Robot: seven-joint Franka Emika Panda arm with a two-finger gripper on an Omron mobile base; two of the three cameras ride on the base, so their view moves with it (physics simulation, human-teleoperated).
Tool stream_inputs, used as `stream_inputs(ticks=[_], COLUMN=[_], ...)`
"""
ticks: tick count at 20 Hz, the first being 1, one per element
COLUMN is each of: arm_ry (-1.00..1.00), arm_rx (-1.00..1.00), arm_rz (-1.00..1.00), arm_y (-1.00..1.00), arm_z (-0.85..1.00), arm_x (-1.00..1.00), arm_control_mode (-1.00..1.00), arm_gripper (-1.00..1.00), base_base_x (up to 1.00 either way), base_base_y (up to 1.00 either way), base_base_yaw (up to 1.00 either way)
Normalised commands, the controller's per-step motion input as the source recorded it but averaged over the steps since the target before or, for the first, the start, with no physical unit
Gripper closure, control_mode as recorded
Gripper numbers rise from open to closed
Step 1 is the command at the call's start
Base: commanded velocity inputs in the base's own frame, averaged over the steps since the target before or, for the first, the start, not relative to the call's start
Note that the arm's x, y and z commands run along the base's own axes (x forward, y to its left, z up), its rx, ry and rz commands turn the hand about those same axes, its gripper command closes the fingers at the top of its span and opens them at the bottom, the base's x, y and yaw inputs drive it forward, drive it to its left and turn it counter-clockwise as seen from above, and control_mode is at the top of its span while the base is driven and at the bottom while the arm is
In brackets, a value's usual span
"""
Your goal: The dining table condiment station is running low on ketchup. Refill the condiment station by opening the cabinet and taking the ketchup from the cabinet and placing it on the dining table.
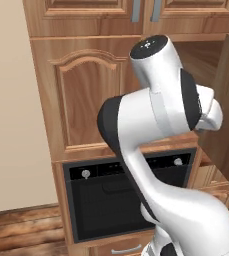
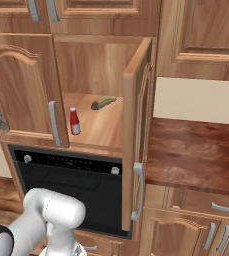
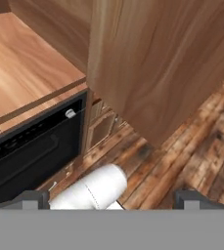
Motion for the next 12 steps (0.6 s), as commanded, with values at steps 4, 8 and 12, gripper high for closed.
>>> stream_inputs(ticks=[4, 8, 12], arm_ry=[-0.02, -0.05, -0.07], arm_rx=[-0.01, 0.0, 0.0], arm_rz=[0.09, 0.19, 0.27], arm_y=[0.0, 0.0, 0.0], arm_z=[-0.38, -0.41, -0.22], arm_x=[0.35, 0.52, 0.5], arm_control_mode=[-1.0, -1.0, -1.0], arm_gripper=[-1.0, -1.0, -1.0], base_base_x=[0.0, 0.0, 0.0], base_base_y=[0.0, 0.0, 0.0], base_base_yaw=[0.0, 0.0, 0.0])
